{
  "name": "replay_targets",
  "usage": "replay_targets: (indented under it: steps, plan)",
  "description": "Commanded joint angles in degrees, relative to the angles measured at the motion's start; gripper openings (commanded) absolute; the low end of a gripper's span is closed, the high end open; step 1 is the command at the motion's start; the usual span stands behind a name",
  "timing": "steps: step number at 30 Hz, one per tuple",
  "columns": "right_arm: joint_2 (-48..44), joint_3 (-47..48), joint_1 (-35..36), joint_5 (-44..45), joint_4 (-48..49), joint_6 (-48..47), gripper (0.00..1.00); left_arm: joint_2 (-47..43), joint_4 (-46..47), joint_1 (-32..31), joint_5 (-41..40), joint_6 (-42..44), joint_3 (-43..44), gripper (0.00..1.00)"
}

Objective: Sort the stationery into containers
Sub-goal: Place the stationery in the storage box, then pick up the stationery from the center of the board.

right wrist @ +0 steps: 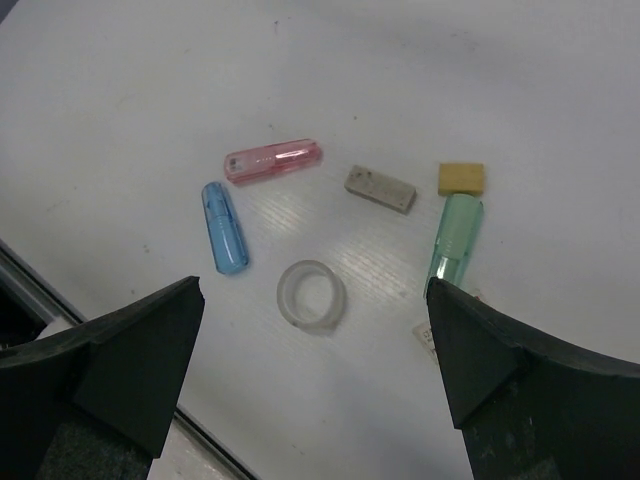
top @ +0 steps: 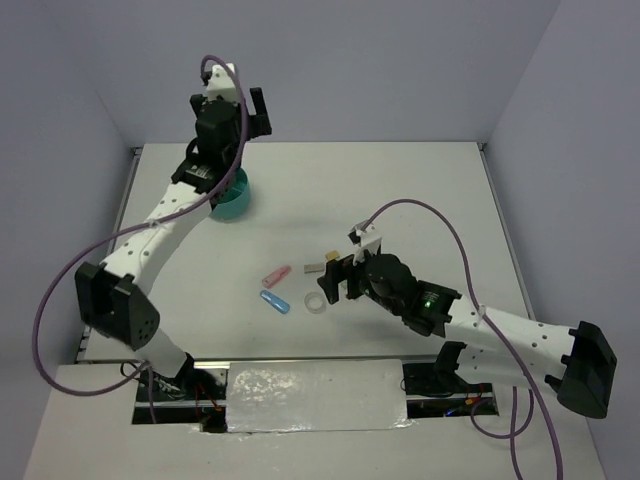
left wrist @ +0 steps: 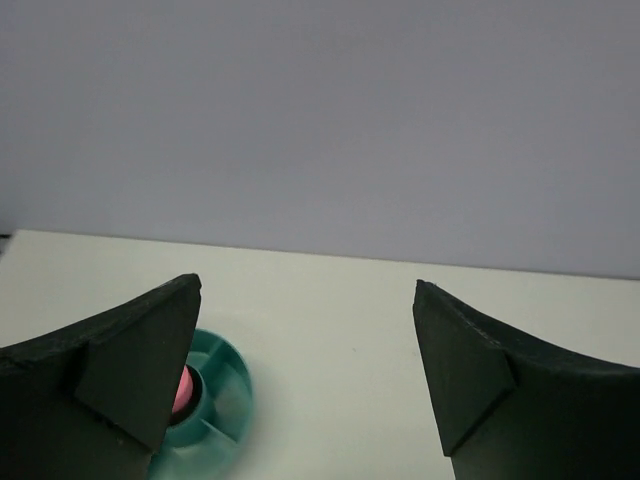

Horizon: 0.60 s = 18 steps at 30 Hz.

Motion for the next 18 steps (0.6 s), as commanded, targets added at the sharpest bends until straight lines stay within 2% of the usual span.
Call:
replay_targets:
  steps: [1,3,6,10,11,14,18]
  plan:
    - [-2.28,4.39,-0.45,6.98,-6.57,7.10,1.00,-5.66,-14.72,-1.37,8.40,-12.41,-3.44,0.99]
    - [-4.82,5.61,-0.45,12.69,-13.33,10.27,1.00,-7.43,-18.23,-5.67,5.59,-15.15,-6.87,0.99]
    - [-8.25,7.11,-0.63,15.69,-21.60,14.15,1.00,-6.64,-23.15,-12.26,4.43,-14.74,-8.64,0.99]
    - [-12.39,7.55,-0.80,14.73,-28.80,15.82,1.00,-6.73,-22.11,-15.09,16.01,-12.26,-14.01,0.99]
    - [-14.05,7.47,-0.72,14.73,-29.96,17.04,1.00,-6.55,-23.42,-15.35,16.29,-12.88,-14.27,0.99]
    - [-17.13,6.68,-0.81,15.78,-33.48,19.24,1.00,-5.68,-28.33,-17.20,12.09,-17.70,-14.55,0.99]
    - [-17.67,5.89,-0.81,15.43,-34.36,20.74,1.00,-3.39,-33.09,-20.97,4.88,-30.15,-14.54,0.99]
